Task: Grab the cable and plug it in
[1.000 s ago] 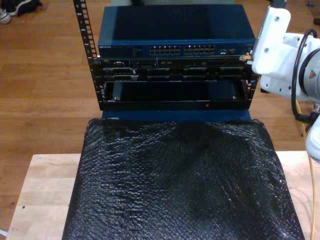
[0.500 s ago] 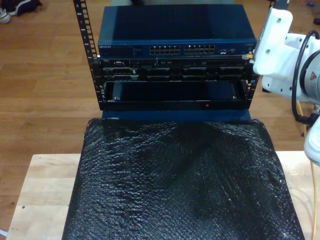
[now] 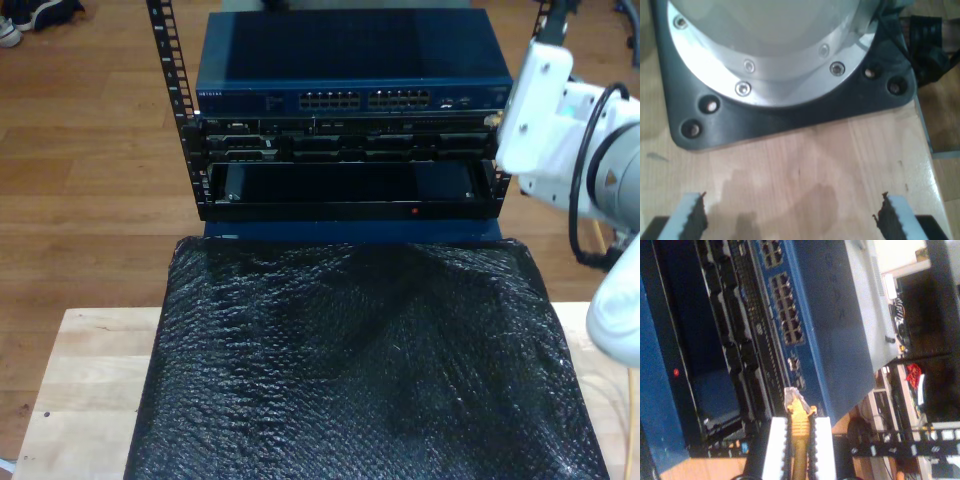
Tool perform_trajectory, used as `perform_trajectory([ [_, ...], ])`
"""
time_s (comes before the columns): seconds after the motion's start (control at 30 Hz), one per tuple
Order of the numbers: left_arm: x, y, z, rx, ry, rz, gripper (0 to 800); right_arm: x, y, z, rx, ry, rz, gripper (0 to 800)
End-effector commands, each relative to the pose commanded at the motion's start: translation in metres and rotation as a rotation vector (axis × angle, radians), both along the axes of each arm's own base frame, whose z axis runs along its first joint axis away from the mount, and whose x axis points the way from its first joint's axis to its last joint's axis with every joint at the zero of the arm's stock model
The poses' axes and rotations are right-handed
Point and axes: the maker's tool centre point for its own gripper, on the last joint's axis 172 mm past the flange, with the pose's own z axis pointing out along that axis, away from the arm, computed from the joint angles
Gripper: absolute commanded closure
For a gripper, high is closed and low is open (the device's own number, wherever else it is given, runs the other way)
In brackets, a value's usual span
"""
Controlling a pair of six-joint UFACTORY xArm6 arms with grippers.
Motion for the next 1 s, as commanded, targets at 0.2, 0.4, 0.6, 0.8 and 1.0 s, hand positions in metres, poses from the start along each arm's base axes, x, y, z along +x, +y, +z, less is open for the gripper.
perform_trajectory([
  [0.2,0.000,0.001,0.000,0.002,0.000,0.000,0,-0.004,-0.009,-0.006,-0.049,-0.062,-0.018,800],
  [0.4,0.000,0.001,0.000,0.002,0.000,0.000,0,0.002,0.000,-0.031,-0.062,-0.014,-0.005,800],
  [0.6,0.000,0.001,0.000,0.002,0.000,0.000,0,0.025,0.020,-0.039,-0.086,-0.057,-0.003,800],
  [0.8,0.000,0.000,0.000,0.000,0.000,0.000,0,0.047,0.052,-0.026,-0.084,-0.080,0.039,800],
  [1.0,0.000,0.001,0.000,0.002,0.000,0.000,0,0.062,0.058,-0.033,-0.092,-0.067,0.040,800],
])
